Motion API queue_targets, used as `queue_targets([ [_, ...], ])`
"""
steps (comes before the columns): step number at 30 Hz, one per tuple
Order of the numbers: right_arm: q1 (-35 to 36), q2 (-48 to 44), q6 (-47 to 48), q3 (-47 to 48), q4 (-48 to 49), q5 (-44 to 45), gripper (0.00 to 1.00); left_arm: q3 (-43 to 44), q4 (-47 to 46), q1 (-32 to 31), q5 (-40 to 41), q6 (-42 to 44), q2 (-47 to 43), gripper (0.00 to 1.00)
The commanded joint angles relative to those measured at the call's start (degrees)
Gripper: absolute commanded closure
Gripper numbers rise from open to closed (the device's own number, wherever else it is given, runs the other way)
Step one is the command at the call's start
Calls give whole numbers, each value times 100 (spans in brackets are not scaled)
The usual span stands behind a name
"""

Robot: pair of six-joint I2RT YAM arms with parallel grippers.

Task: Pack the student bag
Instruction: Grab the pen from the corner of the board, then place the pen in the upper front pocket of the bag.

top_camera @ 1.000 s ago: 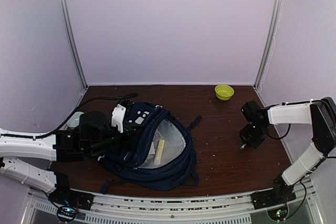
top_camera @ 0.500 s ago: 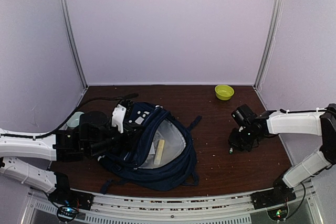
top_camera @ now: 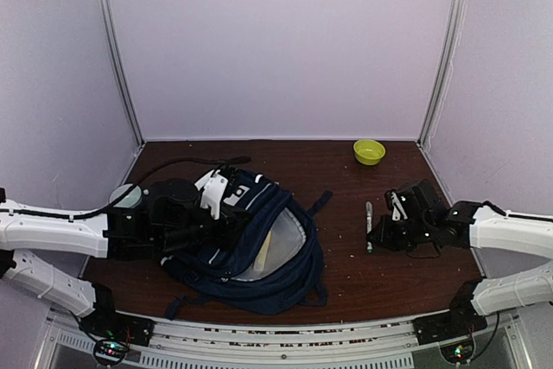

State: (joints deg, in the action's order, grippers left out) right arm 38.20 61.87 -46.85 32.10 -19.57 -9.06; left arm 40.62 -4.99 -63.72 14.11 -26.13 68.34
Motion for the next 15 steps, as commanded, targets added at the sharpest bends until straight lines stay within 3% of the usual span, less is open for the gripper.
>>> queue_targets([
  [1, 377, -534, 364, -27, 292, -153, 100, 417, -378, 42, -301, -97, 260, 100],
  [9, 1104, -1127, 751, -26, 284, -284, 100, 933, -251, 44, -697, -33, 791, 100],
  [15, 1634, -813, 700, 96, 717, -796, 100, 1193, -217, 44, -909, 92, 935, 100],
])
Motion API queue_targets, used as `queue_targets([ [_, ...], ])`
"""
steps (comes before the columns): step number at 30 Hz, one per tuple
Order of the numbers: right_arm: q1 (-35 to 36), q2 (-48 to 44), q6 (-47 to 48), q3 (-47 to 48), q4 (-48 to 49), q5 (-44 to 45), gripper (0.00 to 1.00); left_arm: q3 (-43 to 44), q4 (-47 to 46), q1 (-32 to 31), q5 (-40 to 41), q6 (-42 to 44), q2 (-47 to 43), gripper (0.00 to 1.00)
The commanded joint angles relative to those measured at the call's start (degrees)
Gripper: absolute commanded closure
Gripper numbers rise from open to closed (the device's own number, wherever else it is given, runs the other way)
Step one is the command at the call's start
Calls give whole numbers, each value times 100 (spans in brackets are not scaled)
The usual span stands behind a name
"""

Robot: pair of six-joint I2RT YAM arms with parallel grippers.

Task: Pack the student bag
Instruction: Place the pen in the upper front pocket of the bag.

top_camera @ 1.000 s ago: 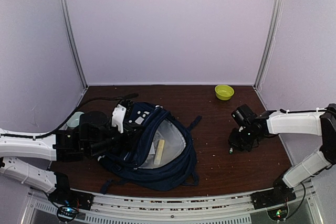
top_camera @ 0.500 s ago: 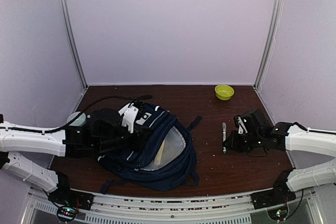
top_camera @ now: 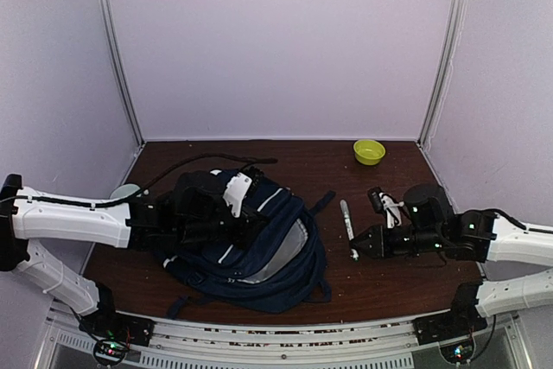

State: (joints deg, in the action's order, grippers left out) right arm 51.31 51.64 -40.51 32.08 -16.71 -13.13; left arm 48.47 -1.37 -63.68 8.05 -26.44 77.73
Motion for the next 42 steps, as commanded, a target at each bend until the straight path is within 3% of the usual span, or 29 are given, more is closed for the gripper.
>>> queue_targets([
  [1, 423, 307, 43, 153, 477, -408, 100, 461, -589, 40, -337, 133, 26, 100],
  [10, 577, 584, -191, 338, 800, -605, 100, 1102, -568, 31, -879, 111, 514, 100],
  [19, 582, 1490, -971, 277, 2261, -1159, 100, 1323, -600, 22, -1083, 235, 536, 100],
  [37, 562, 3847, -1033, 2341, 2223, -1196, 100, 822, -671, 14, -865, 287, 1, 100],
  [39, 562, 3968, -1091, 2402, 2293, -1132, 83, 767, -635, 20, -791, 304, -78, 100],
  [42, 565, 3894, -1170, 2265, 2608, -1094, 66, 668, -597, 20, -691, 323, -177, 100],
])
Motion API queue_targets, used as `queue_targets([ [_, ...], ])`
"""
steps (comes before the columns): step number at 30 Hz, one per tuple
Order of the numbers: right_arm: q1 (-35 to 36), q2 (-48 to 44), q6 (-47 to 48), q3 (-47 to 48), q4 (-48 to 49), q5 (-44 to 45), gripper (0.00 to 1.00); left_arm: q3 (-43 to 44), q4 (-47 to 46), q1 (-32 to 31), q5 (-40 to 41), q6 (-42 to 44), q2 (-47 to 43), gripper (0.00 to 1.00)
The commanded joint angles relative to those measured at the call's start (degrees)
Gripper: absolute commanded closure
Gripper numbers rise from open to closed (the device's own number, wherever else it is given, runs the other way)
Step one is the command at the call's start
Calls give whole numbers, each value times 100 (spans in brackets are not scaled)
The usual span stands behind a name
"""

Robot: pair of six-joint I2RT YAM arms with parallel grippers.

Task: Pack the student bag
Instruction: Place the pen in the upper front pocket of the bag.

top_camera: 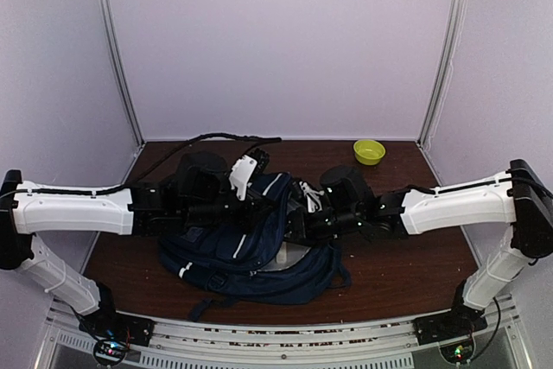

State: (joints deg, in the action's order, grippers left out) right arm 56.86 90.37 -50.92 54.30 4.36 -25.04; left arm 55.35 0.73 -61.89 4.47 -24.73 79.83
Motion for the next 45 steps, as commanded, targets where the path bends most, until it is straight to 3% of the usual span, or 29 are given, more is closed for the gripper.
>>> queue_targets([
  [1, 12, -32, -130, -11, 535, 114, 63, -51, -805, -158, -313, 153, -408, 100],
  [6, 8, -309, -1, -177, 475, 299, 56, -96, -844, -162, -268, 148, -392, 100],
  [15, 9, -903, 235, -460, 349, 710, 54, -44, -813, -157, -256, 185, -345, 100],
  [22, 14, -1514, 638, -563, -460, 1376, 52, 163, -798, -157, -155, 244, -152, 100],
  [32, 26, -3635, 1039, -1405, -1250, 3150, 50, 1265, -153, -70, -83, 372, 786, 100],
  [37, 220, -4396, 904, -2323, -619, 3568, 50, 2312, 447, 159, -630, 408, 1645, 100],
  [41, 887, -4556, 1112, -2620, -285, 4373, 51, 3040, 1112, 433, -1117, 455, 2205, 100],
  [45, 1493, -4070, 1441, -2731, 378, 5029, 51, 3546, 1740, 702, -1455, 635, 2495, 100],
])
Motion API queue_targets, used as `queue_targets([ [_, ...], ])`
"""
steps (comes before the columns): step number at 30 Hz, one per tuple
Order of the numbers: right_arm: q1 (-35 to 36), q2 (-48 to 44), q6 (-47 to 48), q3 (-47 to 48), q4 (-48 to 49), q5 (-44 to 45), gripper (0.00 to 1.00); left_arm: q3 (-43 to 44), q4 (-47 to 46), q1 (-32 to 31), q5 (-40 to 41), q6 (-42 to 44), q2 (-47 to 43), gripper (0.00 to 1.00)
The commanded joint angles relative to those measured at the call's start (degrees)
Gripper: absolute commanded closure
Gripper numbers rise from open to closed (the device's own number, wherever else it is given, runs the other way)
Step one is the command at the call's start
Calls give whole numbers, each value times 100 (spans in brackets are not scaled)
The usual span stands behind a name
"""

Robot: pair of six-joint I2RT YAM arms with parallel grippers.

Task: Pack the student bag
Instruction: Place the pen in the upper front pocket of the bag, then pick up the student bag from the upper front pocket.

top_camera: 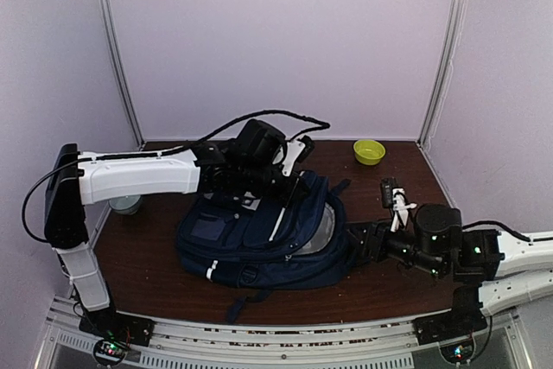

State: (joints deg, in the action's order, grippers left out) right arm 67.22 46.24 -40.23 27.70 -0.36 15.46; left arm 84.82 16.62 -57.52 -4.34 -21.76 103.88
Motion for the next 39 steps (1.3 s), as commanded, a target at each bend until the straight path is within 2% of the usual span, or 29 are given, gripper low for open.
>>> queue_targets([
  [1, 566, 531, 436, -61, 1061, 1051, 51, 679, 250, 312, -618, 373, 142, 100],
  [8, 1307, 2522, 1325, 369, 2390, 1518, 53, 865, 427, 496, -793, 341, 372, 100],
  [10, 1529, 3127, 1577, 263, 3195, 1886, 54, 861, 345, 526, -897, 280, 403, 100],
  [12, 1726, 3747, 1914, 77, 4613, 2157, 55, 870, 287, 535, -971, 245, 430, 100],
  [15, 2069, 4488, 2627, 295, 5336, 2637, 56, 855, 229, 540, -1043, 193, 448, 100],
  [17, 2226, 4762, 2853, 595, 5324, 2967, 56, 845, 186, 548, -1095, 160, 458, 100],
  [20, 2293, 5109, 2576, 871, 5284, 3255, 57, 852, 150, 570, -1151, 69, 467, 100],
  [23, 2304, 5394, 2538, 881, 5504, 3471, 57, 844, 104, 600, -1202, -53, 467, 100],
  [27, 2304, 5469, 2444, 933, 5340, 3965, 56, 839, 27, 619, -1319, -182, 471, 100],
  [33, 2297, 5671, 1883, 1099, 4722, 4251, 56, 887, 30, 636, -1373, -230, 463, 100],
  [39, 2200, 5899, 1445, 1327, 4192, 4090, 56, 898, -10, 653, -1392, -258, 465, 100],
])
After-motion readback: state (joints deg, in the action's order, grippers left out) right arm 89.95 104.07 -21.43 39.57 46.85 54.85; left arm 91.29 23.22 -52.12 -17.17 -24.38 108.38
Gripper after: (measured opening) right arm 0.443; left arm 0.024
